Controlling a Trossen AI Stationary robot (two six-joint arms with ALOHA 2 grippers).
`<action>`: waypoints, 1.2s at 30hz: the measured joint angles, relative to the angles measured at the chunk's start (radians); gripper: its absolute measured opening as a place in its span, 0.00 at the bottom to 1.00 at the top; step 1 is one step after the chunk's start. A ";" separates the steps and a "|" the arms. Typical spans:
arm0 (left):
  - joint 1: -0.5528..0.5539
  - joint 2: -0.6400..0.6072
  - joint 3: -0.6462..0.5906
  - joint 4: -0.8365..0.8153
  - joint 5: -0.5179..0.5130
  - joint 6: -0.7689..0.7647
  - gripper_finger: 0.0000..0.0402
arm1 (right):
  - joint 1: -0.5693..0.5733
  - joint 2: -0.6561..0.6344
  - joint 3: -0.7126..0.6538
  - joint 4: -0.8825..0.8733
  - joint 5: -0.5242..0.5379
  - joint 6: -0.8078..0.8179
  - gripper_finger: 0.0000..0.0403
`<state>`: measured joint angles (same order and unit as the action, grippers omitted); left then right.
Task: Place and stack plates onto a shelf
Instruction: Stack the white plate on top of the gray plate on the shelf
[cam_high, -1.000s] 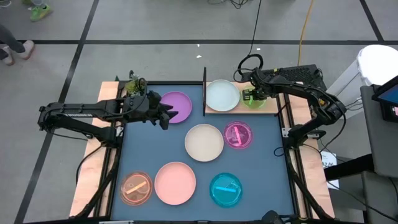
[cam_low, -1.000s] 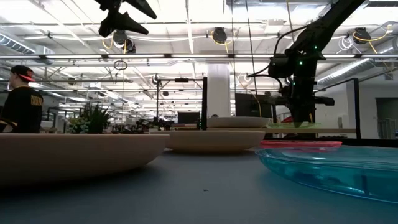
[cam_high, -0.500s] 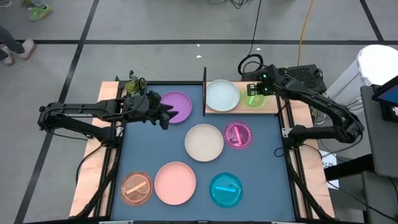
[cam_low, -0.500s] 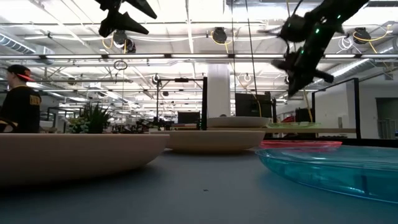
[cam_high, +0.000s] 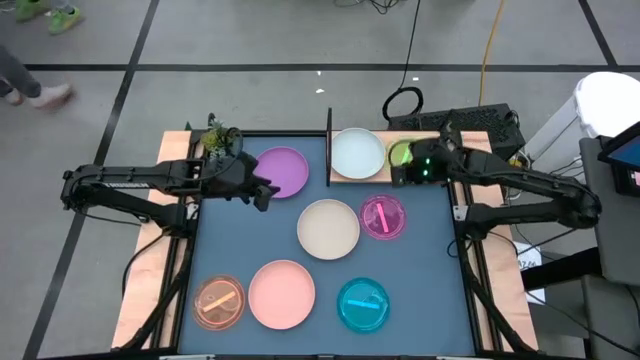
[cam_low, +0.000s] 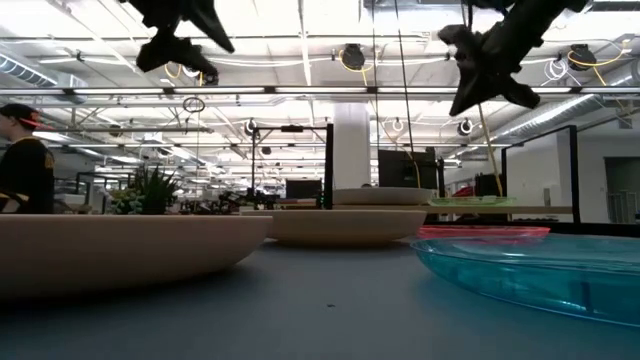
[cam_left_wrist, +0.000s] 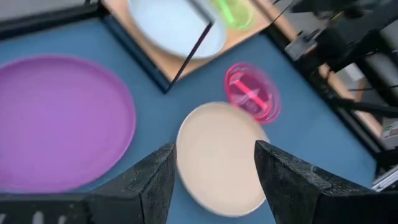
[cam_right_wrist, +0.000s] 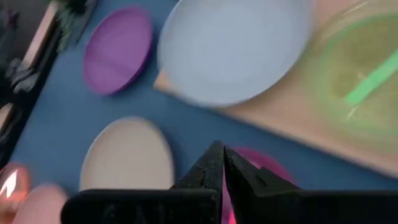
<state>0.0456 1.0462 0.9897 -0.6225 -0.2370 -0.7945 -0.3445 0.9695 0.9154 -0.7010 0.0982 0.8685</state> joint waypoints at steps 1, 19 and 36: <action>0.000 0.000 0.000 -0.022 0.001 -0.012 0.55 | 0.033 0.002 0.000 0.001 0.000 0.018 0.00; -0.093 0.035 -0.069 -0.172 0.079 -0.342 0.55 | 0.402 0.053 0.001 0.016 0.008 0.271 0.00; -0.172 0.205 -0.075 -0.019 0.078 -0.476 0.66 | 0.485 0.065 0.001 0.012 -0.023 0.325 0.00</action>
<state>-0.1265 1.2509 0.9150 -0.6411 -0.1587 -1.2702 0.1410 1.0343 0.9165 -0.6888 0.0757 1.1933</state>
